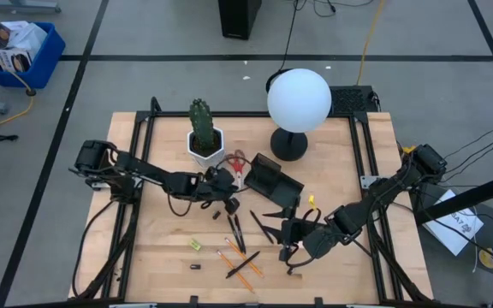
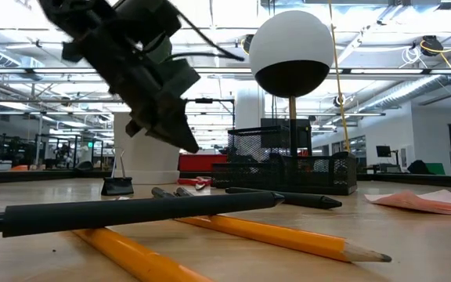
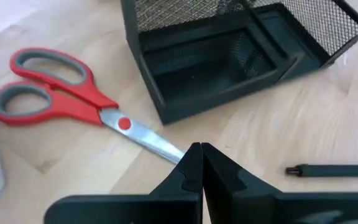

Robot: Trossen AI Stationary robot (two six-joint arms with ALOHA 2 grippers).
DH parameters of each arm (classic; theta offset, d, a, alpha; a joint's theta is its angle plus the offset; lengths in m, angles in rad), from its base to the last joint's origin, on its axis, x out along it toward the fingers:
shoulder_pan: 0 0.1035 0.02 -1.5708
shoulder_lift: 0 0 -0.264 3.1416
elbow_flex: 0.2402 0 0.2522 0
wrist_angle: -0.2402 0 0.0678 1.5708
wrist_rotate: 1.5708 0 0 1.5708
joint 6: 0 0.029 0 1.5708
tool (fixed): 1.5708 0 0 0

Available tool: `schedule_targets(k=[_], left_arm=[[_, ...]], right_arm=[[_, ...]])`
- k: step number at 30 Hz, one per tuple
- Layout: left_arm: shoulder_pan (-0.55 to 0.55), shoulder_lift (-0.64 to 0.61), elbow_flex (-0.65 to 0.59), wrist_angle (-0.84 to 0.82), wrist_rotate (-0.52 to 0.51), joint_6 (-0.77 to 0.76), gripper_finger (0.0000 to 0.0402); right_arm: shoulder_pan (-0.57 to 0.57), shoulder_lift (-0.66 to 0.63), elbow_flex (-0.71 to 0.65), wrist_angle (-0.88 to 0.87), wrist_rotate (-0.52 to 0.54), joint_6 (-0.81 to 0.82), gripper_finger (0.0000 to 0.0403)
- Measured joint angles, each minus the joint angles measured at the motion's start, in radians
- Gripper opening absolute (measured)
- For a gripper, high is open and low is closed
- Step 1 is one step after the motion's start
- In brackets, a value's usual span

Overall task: Pick and place office supplies into organizer
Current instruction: Put the red scissors into the black desk organizer

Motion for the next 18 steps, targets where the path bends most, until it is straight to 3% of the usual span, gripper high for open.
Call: schedule_targets(k=[4, 18], left_arm=[[0.002, 0.014, 0.070, -0.206, -0.041, -0.047, 0.0002], [0.060, 0.190, 0.128, -0.162, -0.012, -0.015, 0.0001]], right_arm=[[0.000, 0.000, 0.000, 0.000, 0.000, 0.000, 0.0144], [0.000, 0.000, 0.000, -0.002, -0.001, 0.000, 0.0144]])
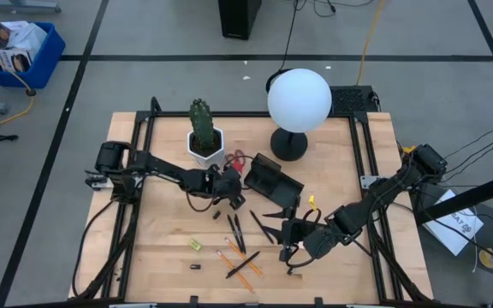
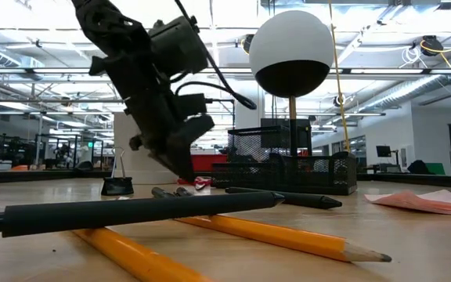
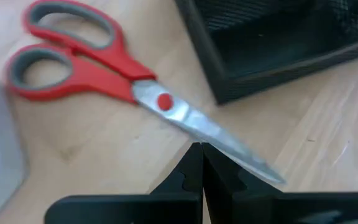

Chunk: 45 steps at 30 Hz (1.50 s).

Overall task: Pick and place office supplies into organizer
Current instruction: Put the red scissors into the black desk organizer

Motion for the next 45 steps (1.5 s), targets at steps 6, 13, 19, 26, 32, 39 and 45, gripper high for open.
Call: schedule_targets(k=[6, 13, 19, 26, 32, 39, 45], left_arm=[[-0.022, 0.042, 0.019, 0.080, -0.023, 0.024, 0.0001], [-0.059, 0.056, 0.037, 0.010, -0.104, 0.000, 0.0002], [-0.065, 0.047, 0.038, 0.058, -0.092, 0.016, 0.0002], [-0.040, 0.046, 0.037, -0.014, -0.069, -0.020, 0.0001], [-0.032, 0.045, 0.038, -0.032, -0.030, -0.028, 0.0001], [-0.053, 0.041, 0.036, -0.072, 0.084, -0.122, 0.0001], [-0.106, 0.040, -0.010, -0.081, 0.117, -0.206, 0.0001]], right_arm=[[0.000, 0.000, 0.000, -0.003, 0.000, 0.000, 0.0144], [-0.004, 0.000, -0.011, 0.008, 0.000, 0.005, 0.0144], [-0.024, 0.000, -0.081, 0.121, 0.000, -0.003, 0.0144], [-0.039, 0.000, -0.100, 0.168, 0.000, -0.008, 0.0144], [-0.030, 0.000, -0.101, 0.204, 0.000, -0.046, 0.0144], [-0.030, 0.000, -0.101, 0.205, 0.000, -0.050, 0.0144], [-0.029, 0.000, -0.101, 0.205, 0.000, -0.046, 0.0144]])
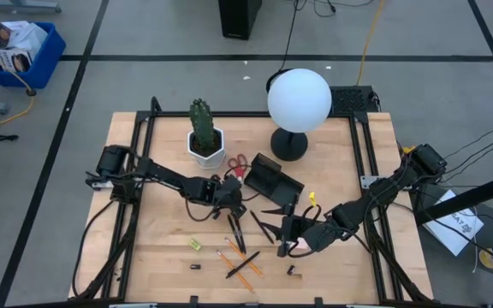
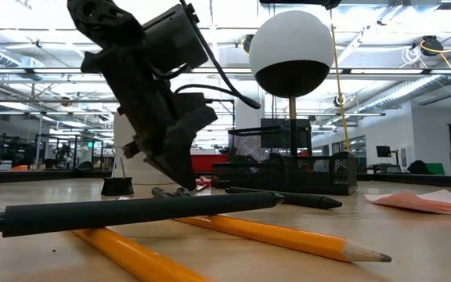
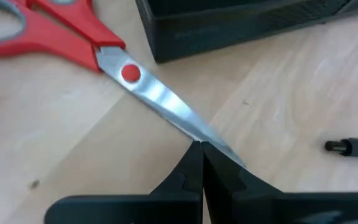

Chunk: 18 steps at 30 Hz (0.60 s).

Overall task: Pick and place office supplies into organizer
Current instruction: Put the red scissors into the black desk organizer

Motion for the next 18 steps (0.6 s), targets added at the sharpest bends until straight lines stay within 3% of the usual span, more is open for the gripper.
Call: schedule_targets(k=[6, 11, 18], left_arm=[[-0.061, -0.001, -0.011, -0.011, -0.015, -0.040, 0.0002], [-0.099, -0.036, -0.017, -0.023, -0.085, -0.044, 0.0002], [-0.088, -0.106, -0.021, 0.074, -0.148, 0.075, 0.0002]], right_arm=[[0.000, 0.000, 0.000, 0.000, 0.000, 0.000, 0.0144], [0.000, 0.000, 0.000, 0.000, 0.000, -0.001, 0.0144], [0.000, 0.000, 0.000, 0.007, 0.001, -0.006, 0.0144]])
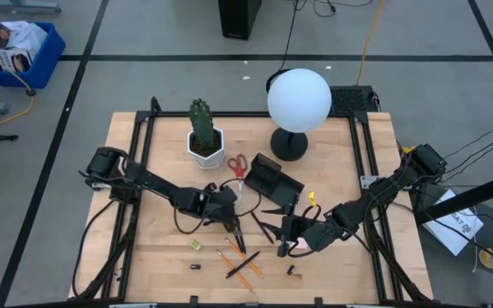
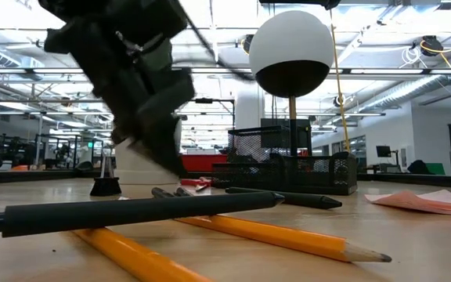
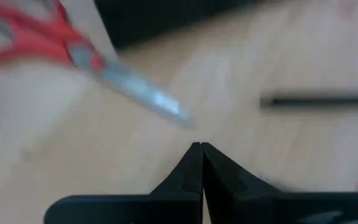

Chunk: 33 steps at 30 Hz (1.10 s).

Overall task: Pick and place office supplies into organizer
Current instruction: Put the red scissors into the black desk organizer

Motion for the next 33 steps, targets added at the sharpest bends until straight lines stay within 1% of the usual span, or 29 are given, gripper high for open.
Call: schedule_targets(k=[1, 4, 7, 10, 14, 18, 22, 27, 30, 33], left_arm=[[0.011, -0.003, 0.000, 0.007, -0.008, 0.005, 0.0003], [0.051, 0.010, 0.000, 0.008, 0.019, 0.017, 0.0004], [0.084, 0.025, 0.000, 0.026, 0.024, 0.026, 0.0003], [0.107, 0.043, 0.001, 0.064, 0.029, 0.038, 0.0005], [0.109, 0.043, 0.002, 0.089, 0.004, 0.047, 0.0003], [0.100, 0.043, 0.002, 0.102, -0.045, 0.047, 0.0002], [0.109, 0.042, 0.002, 0.114, -0.050, 0.058, 0.0003], [0.147, 0.047, 0.003, 0.146, -0.019, 0.066, 0.0003], [0.155, 0.074, 0.004, 0.174, 0.025, 0.073, 0.0002], [0.166, 0.126, 0.006, 0.221, 0.076, 0.053, 0.0002]], right_arm=[[0.000, 0.000, 0.000, 0.000, 0.000, 0.000, 0.0144], [0.000, 0.000, 0.000, 0.001, 0.000, 0.000, 0.0144], [0.000, 0.000, 0.000, 0.001, 0.000, 0.000, 0.0144], [0.000, 0.000, 0.000, 0.001, 0.000, -0.001, 0.0144], [0.000, 0.000, 0.000, 0.000, 0.000, -0.001, 0.0144], [0.000, 0.000, 0.000, 0.000, 0.000, -0.001, 0.0144], [0.000, 0.000, 0.000, 0.000, 0.000, -0.001, 0.0144], [0.000, 0.000, 0.000, 0.000, 0.000, -0.001, 0.0144], [0.000, 0.000, 0.000, 0.000, 0.000, -0.001, 0.0144], [0.000, 0.000, 0.000, 0.000, 0.000, -0.001, 0.0144]])
